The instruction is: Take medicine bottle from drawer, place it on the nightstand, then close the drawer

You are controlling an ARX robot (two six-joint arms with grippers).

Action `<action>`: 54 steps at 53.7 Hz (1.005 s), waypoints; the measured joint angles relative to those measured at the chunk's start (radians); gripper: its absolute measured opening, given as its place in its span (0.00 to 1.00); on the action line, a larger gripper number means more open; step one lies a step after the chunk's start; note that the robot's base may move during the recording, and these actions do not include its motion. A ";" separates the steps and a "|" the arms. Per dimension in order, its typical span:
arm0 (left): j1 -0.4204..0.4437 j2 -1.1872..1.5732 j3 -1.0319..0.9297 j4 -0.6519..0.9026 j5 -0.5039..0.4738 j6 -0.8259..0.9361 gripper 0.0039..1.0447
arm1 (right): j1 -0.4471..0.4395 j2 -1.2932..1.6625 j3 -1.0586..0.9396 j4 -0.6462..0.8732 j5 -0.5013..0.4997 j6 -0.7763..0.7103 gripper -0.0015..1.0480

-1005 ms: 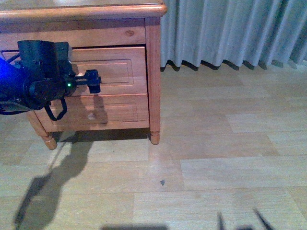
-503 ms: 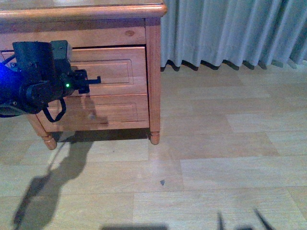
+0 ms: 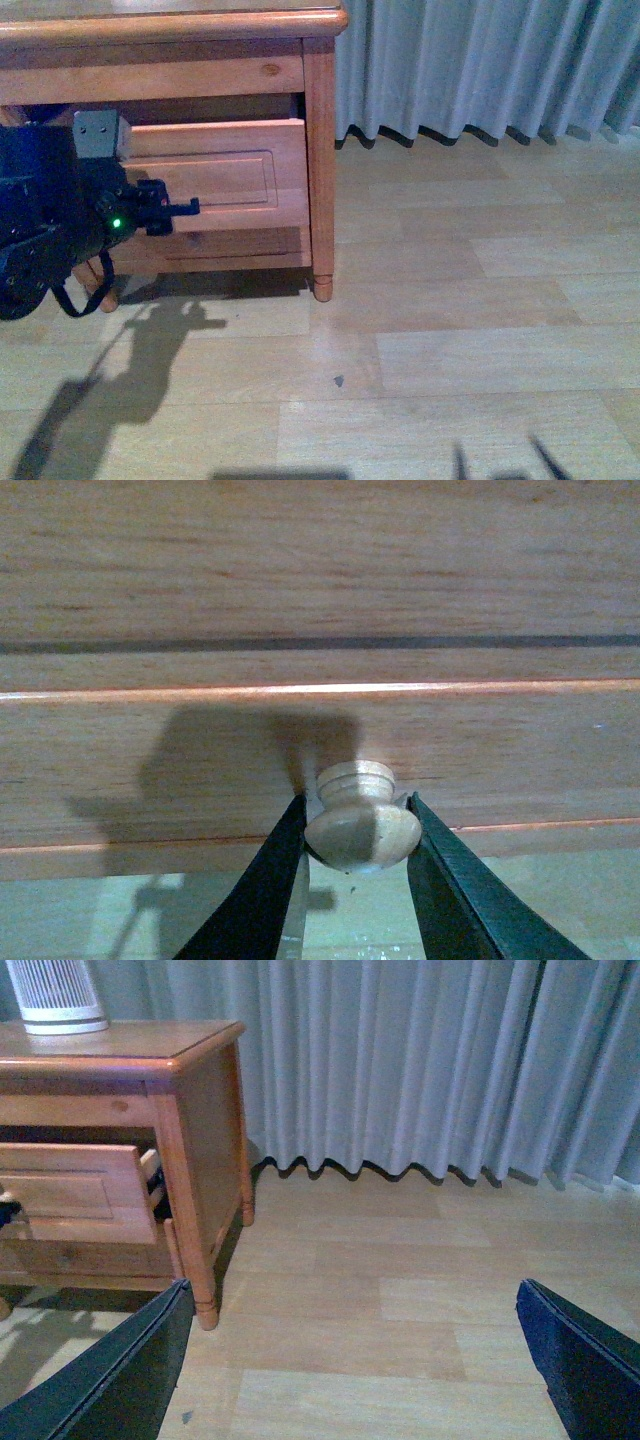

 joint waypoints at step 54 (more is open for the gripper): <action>-0.137 -0.354 -0.752 0.373 -0.104 -0.138 0.49 | 0.000 0.000 0.000 0.000 0.000 0.000 0.93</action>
